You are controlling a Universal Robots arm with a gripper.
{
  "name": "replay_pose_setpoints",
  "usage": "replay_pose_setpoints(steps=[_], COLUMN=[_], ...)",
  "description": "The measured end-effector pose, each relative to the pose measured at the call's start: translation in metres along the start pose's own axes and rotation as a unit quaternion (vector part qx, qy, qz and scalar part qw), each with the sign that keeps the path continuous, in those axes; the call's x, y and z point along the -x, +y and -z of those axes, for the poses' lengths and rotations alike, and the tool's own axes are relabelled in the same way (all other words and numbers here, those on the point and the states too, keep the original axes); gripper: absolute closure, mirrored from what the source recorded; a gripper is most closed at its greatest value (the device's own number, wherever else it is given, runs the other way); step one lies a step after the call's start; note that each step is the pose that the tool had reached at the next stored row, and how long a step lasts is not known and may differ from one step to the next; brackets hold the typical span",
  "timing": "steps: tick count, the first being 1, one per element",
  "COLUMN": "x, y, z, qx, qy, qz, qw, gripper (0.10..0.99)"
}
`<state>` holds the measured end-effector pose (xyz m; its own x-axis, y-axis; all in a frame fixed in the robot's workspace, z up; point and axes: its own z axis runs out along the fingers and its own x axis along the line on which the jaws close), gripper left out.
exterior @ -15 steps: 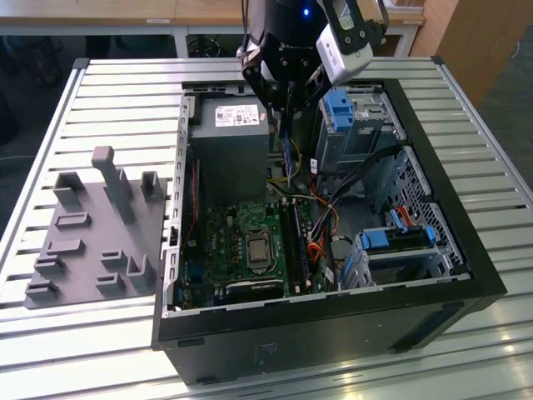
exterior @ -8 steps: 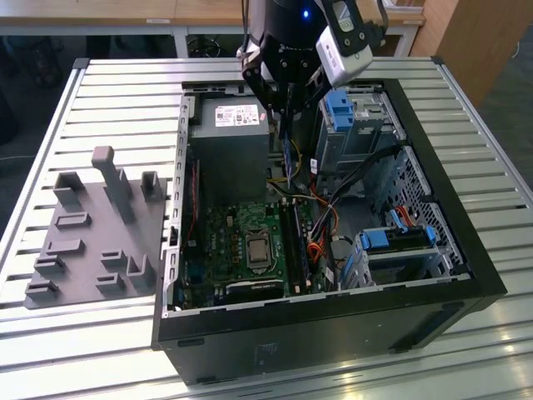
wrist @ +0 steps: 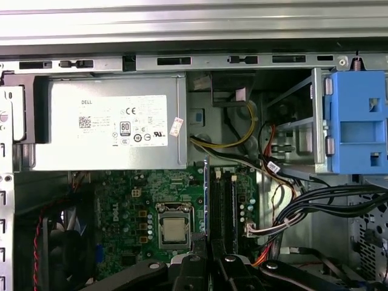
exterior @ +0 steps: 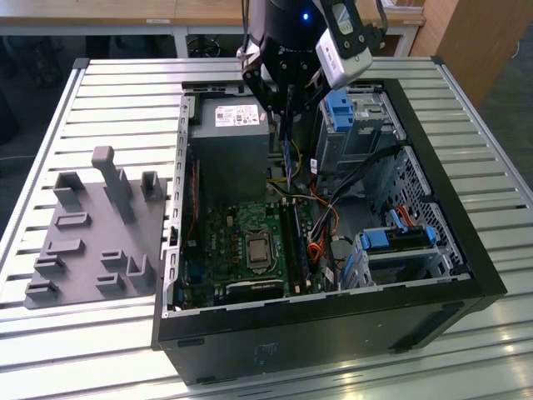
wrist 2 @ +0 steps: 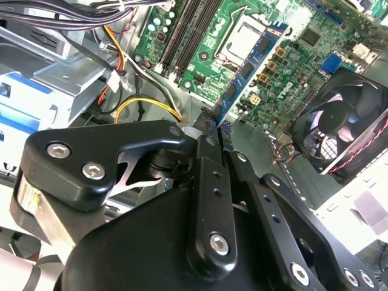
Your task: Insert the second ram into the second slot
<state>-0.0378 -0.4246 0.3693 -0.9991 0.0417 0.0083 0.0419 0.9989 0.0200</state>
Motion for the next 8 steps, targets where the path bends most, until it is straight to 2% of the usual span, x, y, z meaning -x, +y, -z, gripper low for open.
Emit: replay_pose_setpoints(steps=[8], x=[0.0002], y=[-0.0017], z=[-0.0038], qx=[-0.0007], qy=[-0.0001], qz=[-0.001], qw=[1.0000], gripper=[0.949])
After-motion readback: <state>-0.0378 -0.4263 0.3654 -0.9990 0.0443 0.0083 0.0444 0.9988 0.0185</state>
